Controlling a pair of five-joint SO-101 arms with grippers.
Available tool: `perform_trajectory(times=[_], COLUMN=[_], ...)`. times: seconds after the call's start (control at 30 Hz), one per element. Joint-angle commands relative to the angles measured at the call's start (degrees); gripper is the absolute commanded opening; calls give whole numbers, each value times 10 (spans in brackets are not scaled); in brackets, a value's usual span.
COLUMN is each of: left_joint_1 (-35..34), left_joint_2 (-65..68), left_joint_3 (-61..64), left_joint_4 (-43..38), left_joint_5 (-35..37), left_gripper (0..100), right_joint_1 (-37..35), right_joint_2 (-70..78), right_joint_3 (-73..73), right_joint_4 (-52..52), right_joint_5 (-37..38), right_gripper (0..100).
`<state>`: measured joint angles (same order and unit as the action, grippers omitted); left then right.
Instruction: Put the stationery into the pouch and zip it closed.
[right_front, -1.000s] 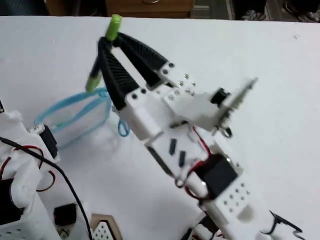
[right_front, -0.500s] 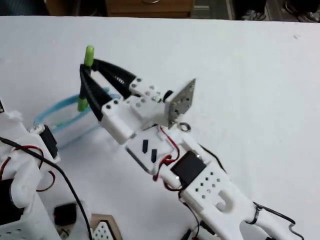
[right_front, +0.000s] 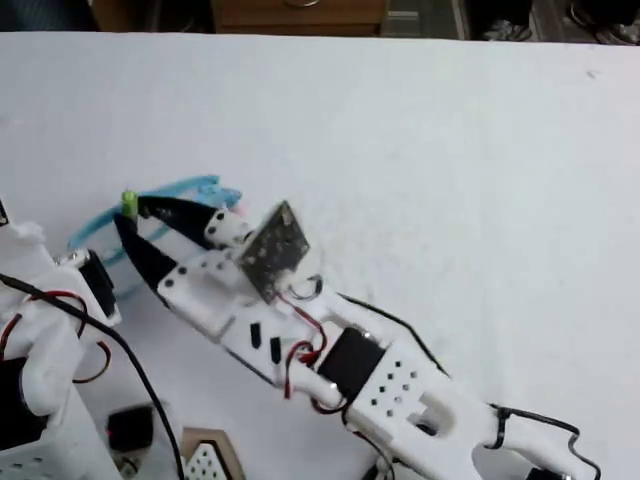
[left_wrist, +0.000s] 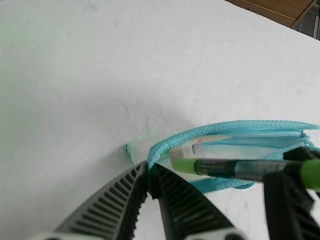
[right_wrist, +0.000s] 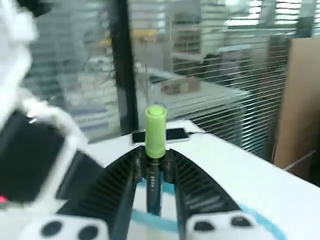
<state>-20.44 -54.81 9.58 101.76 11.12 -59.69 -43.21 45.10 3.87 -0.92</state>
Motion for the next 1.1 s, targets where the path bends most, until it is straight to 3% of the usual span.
perform_trajectory(times=[0.0,0.13,0.4,0.53,0.67,1.07], left_joint_1=[-4,-4,-4,-4,-4,-4], left_joint_2=[6,6,6,6,6,6], left_joint_3=[0,0,0,0,0,0], left_joint_4=[-10,-10,-11,-11,-11,-11], left_joint_5=[-3,-3,-3,-3,-3,-3], left_gripper=[24,24,24,24,24,24], right_joint_1=[2,4,29,25,26,30], right_joint_2=[-1,-7,-7,-3,-2,-4], right_joint_3=[-6,-10,-52,-68,-82,-106], right_joint_4=[37,66,71,71,67,71], right_joint_5=[9,8,6,7,8,8], right_gripper=[159,270,265,203,18,15])
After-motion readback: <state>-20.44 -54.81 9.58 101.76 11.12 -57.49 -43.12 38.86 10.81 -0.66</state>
